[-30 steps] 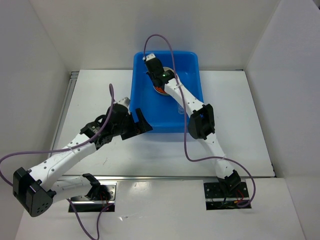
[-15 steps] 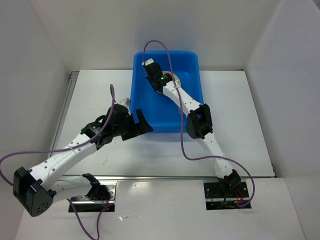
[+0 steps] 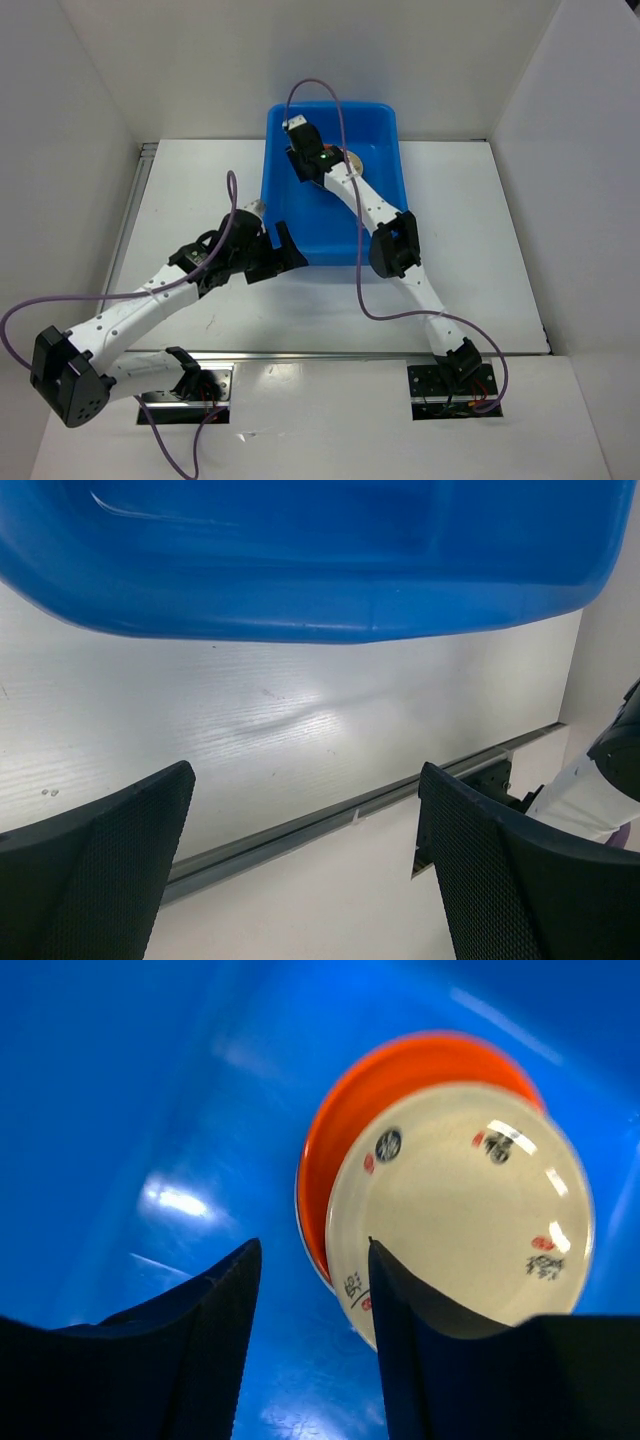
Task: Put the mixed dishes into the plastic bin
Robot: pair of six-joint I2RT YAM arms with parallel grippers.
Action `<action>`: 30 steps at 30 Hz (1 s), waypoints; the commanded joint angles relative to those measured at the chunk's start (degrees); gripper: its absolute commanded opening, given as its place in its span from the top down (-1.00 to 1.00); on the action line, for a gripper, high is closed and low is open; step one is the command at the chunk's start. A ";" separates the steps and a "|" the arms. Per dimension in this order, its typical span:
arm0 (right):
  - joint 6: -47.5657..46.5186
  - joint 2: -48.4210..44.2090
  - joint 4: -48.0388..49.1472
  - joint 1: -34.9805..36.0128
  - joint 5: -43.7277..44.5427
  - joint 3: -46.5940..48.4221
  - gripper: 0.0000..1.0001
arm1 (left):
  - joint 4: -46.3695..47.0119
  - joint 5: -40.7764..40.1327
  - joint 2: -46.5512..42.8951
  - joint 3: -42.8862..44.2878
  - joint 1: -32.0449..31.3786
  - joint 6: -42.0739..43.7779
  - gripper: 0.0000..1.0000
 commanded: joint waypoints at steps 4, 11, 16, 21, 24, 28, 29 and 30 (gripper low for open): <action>4.77 -9.18 -1.76 0.83 -2.75 6.45 -0.22 | 1.61 0.86 1.15 1.69 0.37 1.06 -1.00; 16.63 -34.02 3.01 1.36 0.94 -20.38 -0.71 | -1.55 -7.13 -6.84 3.89 0.89 5.01 -1.00; 27.34 -64.27 10.89 1.36 1.03 -57.41 -0.94 | -4.71 -10.92 -16.41 2.40 1.42 6.33 -1.00; 32.89 -86.24 9.48 1.36 0.85 -76.21 -1.00 | -7.71 -11.62 -21.96 0.73 1.42 7.03 -1.00; 36.41 -99.87 7.90 1.36 1.99 -84.39 -1.00 | -9.11 -11.62 -26.18 -0.50 1.42 7.03 -1.00; 39.05 -111.39 3.60 0.83 3.23 -89.34 -1.00 | -10.52 -12.76 -31.88 -0.50 1.42 8.18 -1.00; 39.05 -114.63 2.98 0.83 3.23 -89.96 -1.00 | -11.22 -13.46 -32.60 -1.11 1.42 8.96 -1.00; 39.84 -115.88 2.98 0.83 3.75 -91.10 -1.00 | -11.92 -13.46 -32.60 -1.12 1.42 10.27 -1.00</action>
